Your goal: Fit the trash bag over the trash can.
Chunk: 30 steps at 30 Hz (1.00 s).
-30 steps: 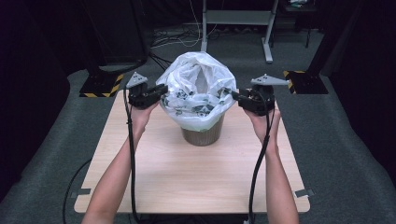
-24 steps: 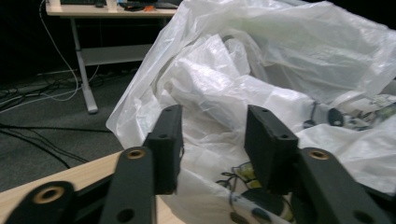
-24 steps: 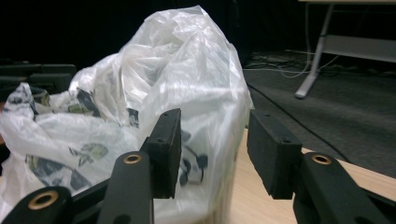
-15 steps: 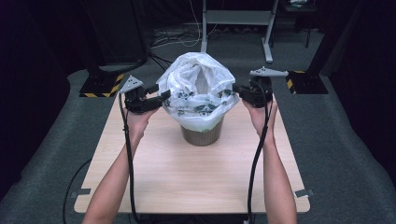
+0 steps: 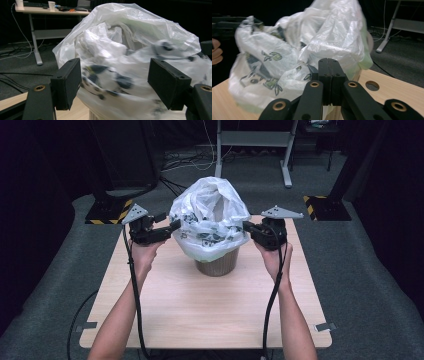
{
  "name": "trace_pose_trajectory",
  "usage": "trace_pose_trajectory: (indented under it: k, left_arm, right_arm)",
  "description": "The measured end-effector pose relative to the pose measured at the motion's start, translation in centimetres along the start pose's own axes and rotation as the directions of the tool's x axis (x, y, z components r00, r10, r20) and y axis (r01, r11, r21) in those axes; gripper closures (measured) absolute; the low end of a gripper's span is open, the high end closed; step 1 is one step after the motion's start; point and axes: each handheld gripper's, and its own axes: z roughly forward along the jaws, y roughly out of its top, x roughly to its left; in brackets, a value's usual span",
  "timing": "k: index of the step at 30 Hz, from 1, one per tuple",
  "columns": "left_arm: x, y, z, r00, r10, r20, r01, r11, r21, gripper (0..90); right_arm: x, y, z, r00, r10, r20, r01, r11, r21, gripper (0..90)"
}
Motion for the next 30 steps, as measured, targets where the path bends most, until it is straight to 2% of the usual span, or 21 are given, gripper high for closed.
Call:
trace_pose_trajectory:
  k: [6, 9, 11, 13, 14, 15, 16, 17, 18, 19, 21, 25, 27, 28, 30]
  left_arm:
    - [-0.6, 0.3, 0.0, 0.9998, 0.017, 0.013, -0.017, 0.9998, -0.006, 25.8]
    - [-1.0, 0.5, 0.5, 0.9990, 0.040, 0.022, -0.040, 0.9992, 0.003, 28.6]
    - [-1.4, 0.6, 0.9, 0.9974, 0.067, 0.027, -0.067, 0.9977, 0.011, 38.0]
    - [-1.6, 0.6, 1.1, 0.9963, 0.081, 0.028, -0.081, 0.9966, 0.015, 50.8]
    - [-1.7, 0.6, 1.3, 0.9950, 0.096, 0.030, -0.096, 0.9952, 0.018, 50.8]
    - [-1.8, 0.7, 1.4, 0.9938, 0.106, 0.032, -0.107, 0.9940, 0.024, 56.8]
    - [-1.9, 0.8, 1.8, 0.9909, 0.130, 0.034, -0.132, 0.9906, 0.036, 66.7]
    - [-1.9, 0.8, 1.8, 0.9909, 0.130, 0.034, -0.132, 0.9906, 0.036, 70.4]
    - [-2.0, 0.9, 2.1, 0.9898, 0.139, 0.032, -0.140, 0.9893, 0.042, 70.4]
    - [-1.9, 1.1, 2.5, 0.9890, 0.144, 0.034, -0.146, 0.9881, 0.050, 76.2]
    - [-1.8, 1.3, 3.1, 0.9876, 0.153, 0.034, -0.155, 0.9858, 0.065, 84.8]
    - [-1.5, 1.6, 4.2, 0.9856, 0.167, 0.025, -0.169, 0.9806, 0.100, 89.5]
    - [-1.3, 1.7, 4.7, 0.9829, 0.184, 0.010, -0.184, 0.9759, 0.117, 89.8]
    - [-1.2, 1.7, 4.9, 0.9844, 0.176, 0.007, -0.176, 0.9771, 0.120, 89.9]
    - [-1.0, 1.8, 5.1, 0.9831, 0.183, -0.005, -0.181, 0.9748, 0.131, 90.0]
  right_arm:
    - [2.0, -0.3, 0.0, 0.9986, -0.048, -0.024, 0.048, 0.999, -0.002, 89.1]
    - [2.3, -0.2, 0.1, 0.9977, -0.058, -0.034, 0.058, 0.998, -0.001, 81.4]
    - [2.0, 0.2, -0.2, 0.9980, -0.050, -0.039, 0.049, 0.999, -0.023, 69.1]
    - [1.8, 0.4, -0.4, 0.9984, -0.044, -0.036, 0.043, 0.998, -0.034, 65.9]
    - [1.6, 0.7, -0.8, 0.9985, -0.041, -0.036, 0.039, 0.998, -0.054, 61.3]
    - [1.5, 0.9, -1.0, 0.9988, -0.040, -0.030, 0.038, 0.997, -0.062, 56.2]
    - [1.1, 1.6, -1.2, 0.9993, -0.038, -0.001, 0.038, 0.997, -0.068, 55.1]
    - [1.1, 1.6, -1.2, 0.9993, -0.038, -0.001, 0.038, 0.997, -0.068, 55.1]
    - [0.9, 1.9, -1.2, 0.9992, -0.035, 0.019, 0.037, 0.997, -0.072, 53.6]
    - [0.4, 2.4, -1.1, 0.9990, -0.019, 0.039, 0.022, 0.997, -0.073, 50.7]
    - [-0.8, 3.2, -0.3, 0.9985, 0.019, 0.051, -0.015, 0.998, -0.066, 47.2]
    - [-2.9, 4.1, 1.9, 0.9945, 0.092, 0.050, -0.091, 0.996, -0.024, 47.7]
    - [-3.8, 4.1, 3.2, 0.9921, 0.117, 0.045, -0.118, 0.993, 0.009, 60.0]
    - [-4.1, 4.0, 3.6, 0.9905, 0.129, 0.048, -0.130, 0.991, 0.017, 67.5]
    - [-4.5, 3.5, 3.8, 0.9885, 0.146, 0.037, -0.147, 0.989, 0.023, 78.4]
